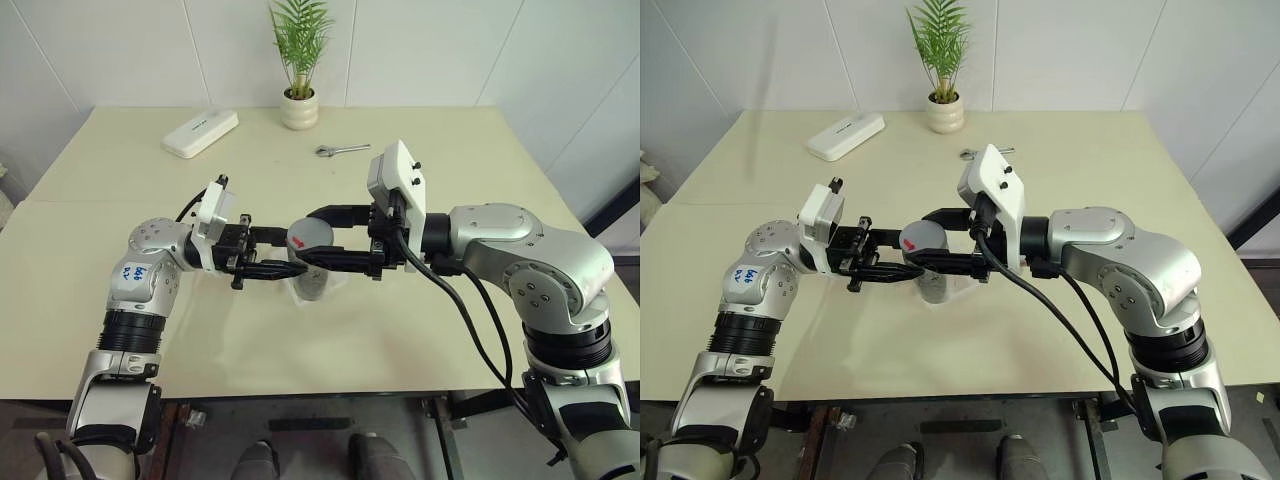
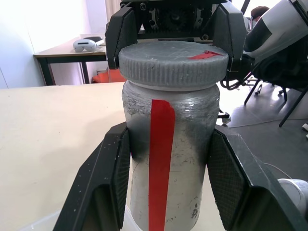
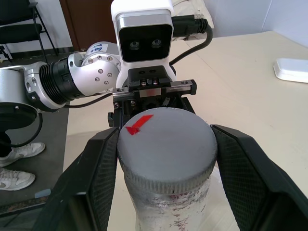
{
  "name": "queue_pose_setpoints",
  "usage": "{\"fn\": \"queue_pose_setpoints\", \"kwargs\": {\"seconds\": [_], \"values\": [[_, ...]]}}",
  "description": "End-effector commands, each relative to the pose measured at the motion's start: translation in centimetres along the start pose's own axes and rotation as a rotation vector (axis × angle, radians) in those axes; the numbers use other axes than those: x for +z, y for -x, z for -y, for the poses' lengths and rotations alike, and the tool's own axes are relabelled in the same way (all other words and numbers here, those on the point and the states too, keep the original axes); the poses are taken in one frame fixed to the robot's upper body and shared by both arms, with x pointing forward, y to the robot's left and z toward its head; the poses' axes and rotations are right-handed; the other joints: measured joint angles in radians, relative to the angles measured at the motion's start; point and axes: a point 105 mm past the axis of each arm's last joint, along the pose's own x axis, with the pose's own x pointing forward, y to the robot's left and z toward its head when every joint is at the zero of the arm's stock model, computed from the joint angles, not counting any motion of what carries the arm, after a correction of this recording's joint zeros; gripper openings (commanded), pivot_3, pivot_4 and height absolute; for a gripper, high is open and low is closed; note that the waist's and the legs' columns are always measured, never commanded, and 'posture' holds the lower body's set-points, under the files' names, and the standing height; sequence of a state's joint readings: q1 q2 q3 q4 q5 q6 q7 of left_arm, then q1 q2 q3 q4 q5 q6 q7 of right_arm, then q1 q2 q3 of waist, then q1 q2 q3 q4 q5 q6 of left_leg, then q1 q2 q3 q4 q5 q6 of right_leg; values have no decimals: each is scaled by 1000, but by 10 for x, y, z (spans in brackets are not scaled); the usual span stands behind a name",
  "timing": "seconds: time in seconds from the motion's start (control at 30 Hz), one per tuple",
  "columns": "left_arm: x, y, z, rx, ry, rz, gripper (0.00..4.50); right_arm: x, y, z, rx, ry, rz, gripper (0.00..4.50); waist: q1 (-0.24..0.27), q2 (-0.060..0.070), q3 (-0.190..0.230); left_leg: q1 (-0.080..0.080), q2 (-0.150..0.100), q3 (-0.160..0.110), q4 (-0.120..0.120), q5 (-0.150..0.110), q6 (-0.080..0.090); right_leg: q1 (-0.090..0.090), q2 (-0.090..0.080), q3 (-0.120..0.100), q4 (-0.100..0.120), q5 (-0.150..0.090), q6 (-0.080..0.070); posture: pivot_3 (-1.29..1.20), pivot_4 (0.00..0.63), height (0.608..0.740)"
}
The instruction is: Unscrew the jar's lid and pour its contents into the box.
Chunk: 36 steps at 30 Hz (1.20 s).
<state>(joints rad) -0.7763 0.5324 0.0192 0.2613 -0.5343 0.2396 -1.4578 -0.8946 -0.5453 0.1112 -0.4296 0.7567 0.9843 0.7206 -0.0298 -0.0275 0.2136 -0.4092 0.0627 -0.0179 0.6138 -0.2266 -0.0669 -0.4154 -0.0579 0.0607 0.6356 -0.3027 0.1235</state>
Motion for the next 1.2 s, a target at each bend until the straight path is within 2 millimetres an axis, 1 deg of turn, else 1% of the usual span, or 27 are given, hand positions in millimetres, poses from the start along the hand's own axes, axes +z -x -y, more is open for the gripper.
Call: {"fn": "queue_pose_setpoints", "kwargs": {"seconds": [0.03,0.77,1.2], "values": [[2,4,2,-4,-11,-21,1944,24,7,0,-8,88,49,2931,0,0,0,0,0,0,0,0,0,0,0,0,0,0,0,0,150,740],[-4,0,14,-31,30,-17,1944,39,17,16,-71,171,56,2931,0,0,0,0,0,0,0,0,0,0,0,0,0,0,0,0,150,740],[-6,-1,17,-48,40,-28,1943,52,19,33,-102,217,68,2931,1,0,0,0,0,0,0,0,0,0,0,0,-1,0,0,0,150,740]]}}
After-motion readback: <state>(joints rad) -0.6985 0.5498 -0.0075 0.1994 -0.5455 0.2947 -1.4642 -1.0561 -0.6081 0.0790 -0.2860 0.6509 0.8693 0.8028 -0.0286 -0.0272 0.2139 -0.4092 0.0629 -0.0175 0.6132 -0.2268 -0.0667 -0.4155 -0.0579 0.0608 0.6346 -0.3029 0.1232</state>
